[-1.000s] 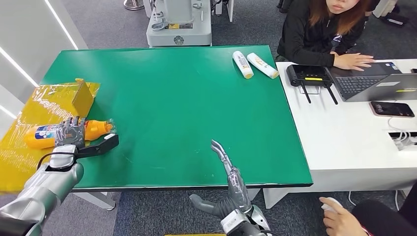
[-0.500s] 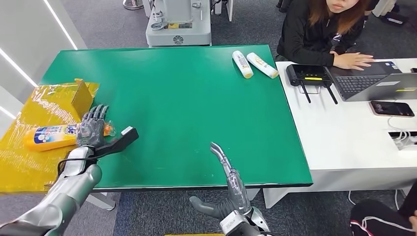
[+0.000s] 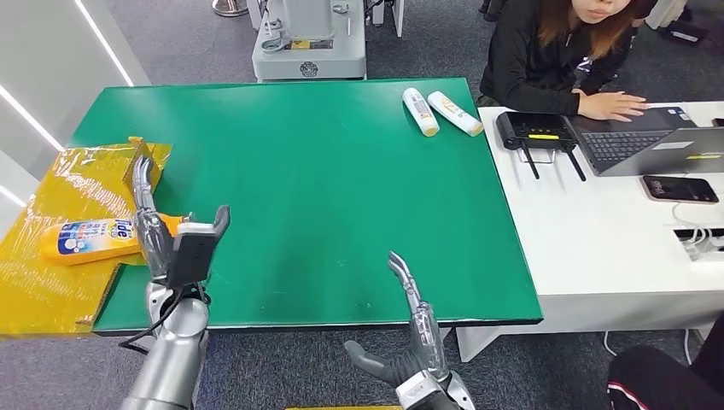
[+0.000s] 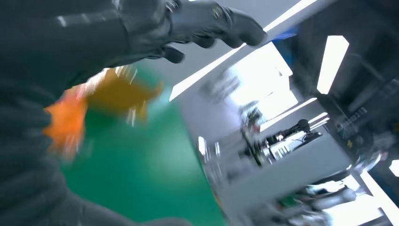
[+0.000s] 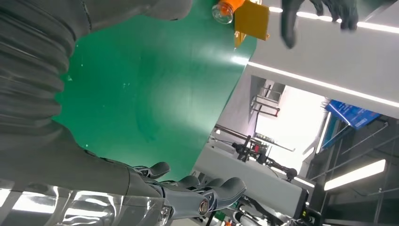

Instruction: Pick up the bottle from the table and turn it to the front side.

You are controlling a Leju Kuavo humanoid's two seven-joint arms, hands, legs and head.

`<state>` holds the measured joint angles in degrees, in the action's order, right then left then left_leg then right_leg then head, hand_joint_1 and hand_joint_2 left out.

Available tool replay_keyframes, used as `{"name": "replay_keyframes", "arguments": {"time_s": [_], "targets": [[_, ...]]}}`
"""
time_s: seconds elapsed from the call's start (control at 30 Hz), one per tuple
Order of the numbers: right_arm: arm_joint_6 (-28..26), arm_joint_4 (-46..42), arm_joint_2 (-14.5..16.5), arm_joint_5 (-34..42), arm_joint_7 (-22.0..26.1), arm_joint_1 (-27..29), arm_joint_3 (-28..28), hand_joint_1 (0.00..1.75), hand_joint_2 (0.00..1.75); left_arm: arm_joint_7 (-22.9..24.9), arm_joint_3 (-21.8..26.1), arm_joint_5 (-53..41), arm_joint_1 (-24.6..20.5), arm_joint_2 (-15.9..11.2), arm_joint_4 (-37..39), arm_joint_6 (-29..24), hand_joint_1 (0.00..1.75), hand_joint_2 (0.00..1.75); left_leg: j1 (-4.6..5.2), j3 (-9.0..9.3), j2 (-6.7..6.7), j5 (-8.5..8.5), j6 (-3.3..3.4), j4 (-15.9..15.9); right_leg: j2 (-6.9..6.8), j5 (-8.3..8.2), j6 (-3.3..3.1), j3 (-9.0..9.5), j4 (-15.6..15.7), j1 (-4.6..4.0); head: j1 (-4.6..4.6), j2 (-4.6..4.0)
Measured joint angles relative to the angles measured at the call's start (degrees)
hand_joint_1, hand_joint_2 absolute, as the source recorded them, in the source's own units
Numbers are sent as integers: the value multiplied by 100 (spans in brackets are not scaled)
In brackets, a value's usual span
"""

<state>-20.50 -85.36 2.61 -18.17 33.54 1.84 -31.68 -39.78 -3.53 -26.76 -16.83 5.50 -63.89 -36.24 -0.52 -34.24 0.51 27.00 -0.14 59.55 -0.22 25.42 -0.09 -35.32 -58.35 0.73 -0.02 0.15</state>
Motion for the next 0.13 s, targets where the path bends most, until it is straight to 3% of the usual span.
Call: {"name": "replay_keyframes", "arguments": {"time_s": [0.07, 0.13], "targets": [[-45, -47, -8, 113, 85, 52, 80, 0, 175, -11, -475, 903, 339, 31, -506, 188, 0, 175, -1, -3, -6, 0, 0, 0, -6, 2, 2, 1, 0, -1, 1, -1], [-102, -93, -13, 264, 171, 98, 144, 0, 175, -29, -786, 1136, 556, 33, -864, 430, 0, 175, -1, -3, -6, 0, 0, 0, -6, 2, 3, 1, 0, -1, 1, -1]]}}
